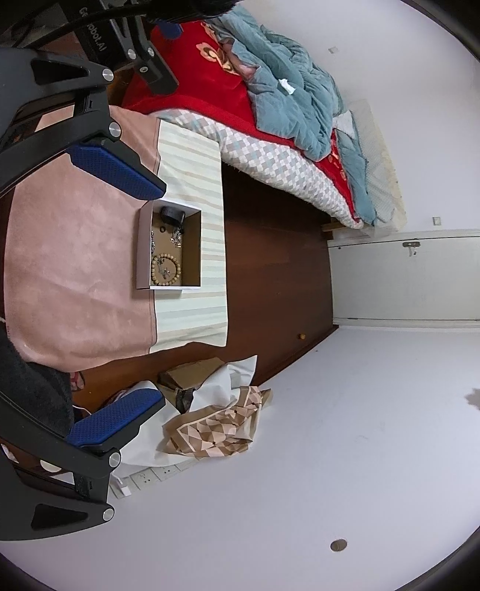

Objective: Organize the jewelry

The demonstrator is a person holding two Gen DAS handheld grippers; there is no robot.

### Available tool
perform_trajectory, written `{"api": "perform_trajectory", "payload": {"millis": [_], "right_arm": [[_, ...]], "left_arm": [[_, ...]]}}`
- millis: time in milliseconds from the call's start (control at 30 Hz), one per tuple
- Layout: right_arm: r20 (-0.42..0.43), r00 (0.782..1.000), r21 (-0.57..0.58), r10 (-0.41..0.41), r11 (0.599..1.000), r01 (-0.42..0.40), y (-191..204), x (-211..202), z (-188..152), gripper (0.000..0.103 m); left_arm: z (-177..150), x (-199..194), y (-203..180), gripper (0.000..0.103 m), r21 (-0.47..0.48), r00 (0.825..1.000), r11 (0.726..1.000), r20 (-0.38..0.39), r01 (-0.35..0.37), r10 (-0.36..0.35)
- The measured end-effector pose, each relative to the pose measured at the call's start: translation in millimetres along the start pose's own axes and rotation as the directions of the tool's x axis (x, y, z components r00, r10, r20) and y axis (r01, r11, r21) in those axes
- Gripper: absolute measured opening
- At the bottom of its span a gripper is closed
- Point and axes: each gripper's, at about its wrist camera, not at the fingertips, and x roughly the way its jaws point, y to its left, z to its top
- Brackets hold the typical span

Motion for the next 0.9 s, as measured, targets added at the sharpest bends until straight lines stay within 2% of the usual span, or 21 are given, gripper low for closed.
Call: {"api": "perform_trajectory", "payload": {"millis": [433, 900], "right_arm": [[-0.091, 0.996, -0.007, -0.021, 1.000, 0.020, 0.6, 67.2, 26.6, 0.103], [-0.193, 0.981, -0.012, -0.020, 1.000, 0.018, 2.9, 113.9, 20.4, 0.103]], "left_arm": [[26.7, 61.3, -8.5, 0.103, 0.010, 0.994, 1.000, -0.107, -0.024, 0.025], [22.6, 96.9, -11.3, 0.103, 0.018, 0.984, 0.999, -0.174, -0.028, 0.031]]}}
